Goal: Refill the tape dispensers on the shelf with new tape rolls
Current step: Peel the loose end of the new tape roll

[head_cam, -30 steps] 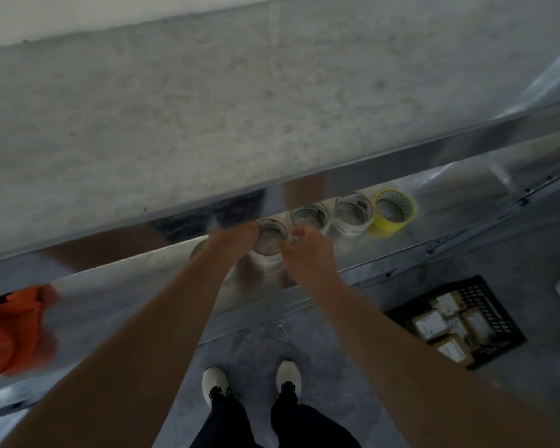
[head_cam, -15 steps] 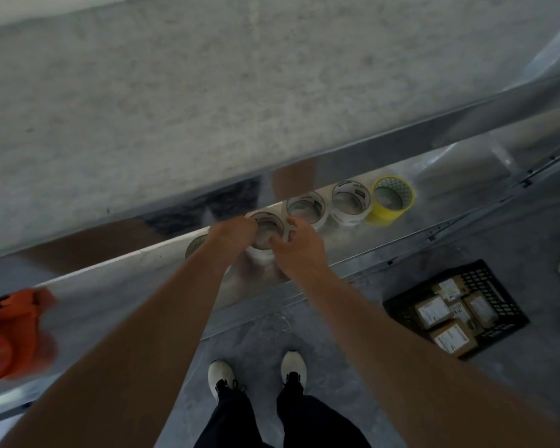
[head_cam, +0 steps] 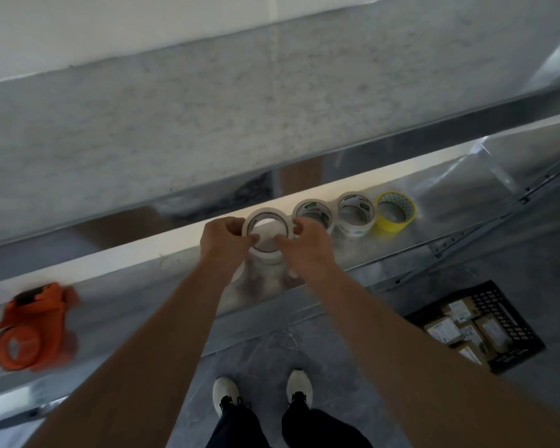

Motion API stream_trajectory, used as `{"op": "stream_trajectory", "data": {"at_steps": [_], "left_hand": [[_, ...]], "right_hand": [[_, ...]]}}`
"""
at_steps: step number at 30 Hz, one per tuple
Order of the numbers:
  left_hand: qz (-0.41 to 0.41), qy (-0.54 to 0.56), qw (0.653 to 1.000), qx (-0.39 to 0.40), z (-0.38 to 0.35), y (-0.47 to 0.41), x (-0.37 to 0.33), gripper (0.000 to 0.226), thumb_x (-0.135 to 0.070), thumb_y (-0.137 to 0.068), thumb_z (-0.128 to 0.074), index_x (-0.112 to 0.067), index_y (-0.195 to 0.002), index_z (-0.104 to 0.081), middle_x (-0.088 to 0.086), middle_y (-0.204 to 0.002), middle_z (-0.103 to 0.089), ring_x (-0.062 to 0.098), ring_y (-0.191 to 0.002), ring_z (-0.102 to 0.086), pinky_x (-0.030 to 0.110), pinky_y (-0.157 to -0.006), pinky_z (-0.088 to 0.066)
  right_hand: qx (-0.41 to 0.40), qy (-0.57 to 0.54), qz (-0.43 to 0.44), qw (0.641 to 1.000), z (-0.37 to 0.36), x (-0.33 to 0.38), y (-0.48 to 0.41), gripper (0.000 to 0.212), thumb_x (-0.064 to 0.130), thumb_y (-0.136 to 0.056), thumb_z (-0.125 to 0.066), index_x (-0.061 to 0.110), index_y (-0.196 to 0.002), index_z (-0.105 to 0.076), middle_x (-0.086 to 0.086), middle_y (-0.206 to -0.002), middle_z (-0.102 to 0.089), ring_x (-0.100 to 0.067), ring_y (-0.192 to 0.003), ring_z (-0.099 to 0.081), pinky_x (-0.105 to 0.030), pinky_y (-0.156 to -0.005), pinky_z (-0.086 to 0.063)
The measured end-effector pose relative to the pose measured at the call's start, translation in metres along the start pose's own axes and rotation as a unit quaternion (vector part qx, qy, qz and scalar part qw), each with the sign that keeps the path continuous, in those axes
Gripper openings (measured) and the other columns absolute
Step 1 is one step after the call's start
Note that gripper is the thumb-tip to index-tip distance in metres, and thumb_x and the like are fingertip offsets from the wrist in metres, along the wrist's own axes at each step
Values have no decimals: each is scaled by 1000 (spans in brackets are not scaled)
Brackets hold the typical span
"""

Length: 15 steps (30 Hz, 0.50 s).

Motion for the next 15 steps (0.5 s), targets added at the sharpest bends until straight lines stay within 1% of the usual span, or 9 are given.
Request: {"op": "stream_trajectory", "data": {"at_steps": [2, 4, 6, 7, 8, 10, 11, 13, 15], "left_hand": [[-8, 45, 999, -19, 7, 4, -3, 25, -8, -79, -91, -23, -95, -80, -6, -92, -77, 16, -88, -73, 27, -83, -51], [-24, 73, 997, -31, 12, 9, -7, 31, -7, -79, -91, -17, -106, -82, -3, -99, -80, 19, -96, -76, 31, -91, -57], [-47, 85, 994, -43, 17, 19, -12, 36, -6, -80, -89, -16, -114, -82, -1, -104, -82, 18, -99, -77, 34, -99, -59], [-58, 91, 993, -50, 20, 24, -14, 38, -6, -81, -88, -15, -118, -81, 0, -108, -82, 16, -102, -77, 35, -102, -58], [-68, 99, 991, -58, 24, 30, -15, 41, -7, -82, -88, -15, -121, -80, 0, -112, -82, 15, -105, -76, 37, -105, -57], [-94, 107, 987, -68, 33, 41, -16, 40, -11, -85, -86, -17, -124, -79, -1, -117, -81, 14, -110, -75, 40, -108, -56], [-107, 101, 986, -72, 38, 47, -16, 36, -12, -87, -85, -19, -122, -80, -3, -116, -81, 13, -110, -75, 41, -108, -56], [-130, 101, 983, -76, 49, 56, -13, 30, -14, -88, -82, -22, -117, -83, -8, -112, -82, 10, -107, -76, 43, -106, -57], [-148, 115, 979, -75, 60, 66, -11, 27, -13, -90, -80, -22, -115, -83, -10, -110, -82, 4, -105, -76, 41, -106, -58]], "right_hand": [[-11, -6, 18, 1000, 3, 10, 5, 26, 26, -84, -75, 17, -109, -69, 4, -93, -70, -9, -78, -65, -17, -62, -43], [-24, -2, 34, 999, 3, 16, 9, 31, 25, -83, -75, 13, -112, -69, 1, -97, -70, -17, -87, -67, -23, -68, -45], [-30, -12, 37, 999, 4, 18, 14, 41, 25, -83, -76, 12, -121, -66, -2, -107, -68, -18, -93, -64, -25, -75, -45], [-35, -27, 32, 999, 4, 17, 15, 46, 25, -83, -77, 13, -125, -63, -3, -112, -67, -16, -93, -63, -24, -75, -45], [-42, -48, 31, 997, 5, 18, 17, 45, 24, -84, -77, 15, -125, -61, -3, -115, -66, -13, -89, -62, -21, -72, -45], [-60, -65, 51, 995, 7, 21, 22, 36, 22, -84, -75, 19, -115, -57, -5, -111, -65, -8, -81, -58, -21, -64, -46], [-69, -67, 66, 993, 7, 25, 25, 32, 22, -84, -73, 21, -109, -54, -6, -107, -64, -11, -81, -59, -27, -65, -51], [-80, -84, 84, 990, 7, 31, 33, 25, 24, -84, -70, 25, -100, -50, -6, -103, -61, -20, -86, -63, -46, -73, -59], [-78, -95, 96, 988, 4, 35, 42, 22, 26, -87, -66, 32, -93, -46, -4, -102, -59, -23, -90, -63, -52, -74, -60]]}}
Point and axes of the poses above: each hand's wrist, its own y-axis away from the middle knuckle, its own z-axis out of the back of the hand, x = y × z, the point moved 5 cm from there along -y, towards the middle knuckle
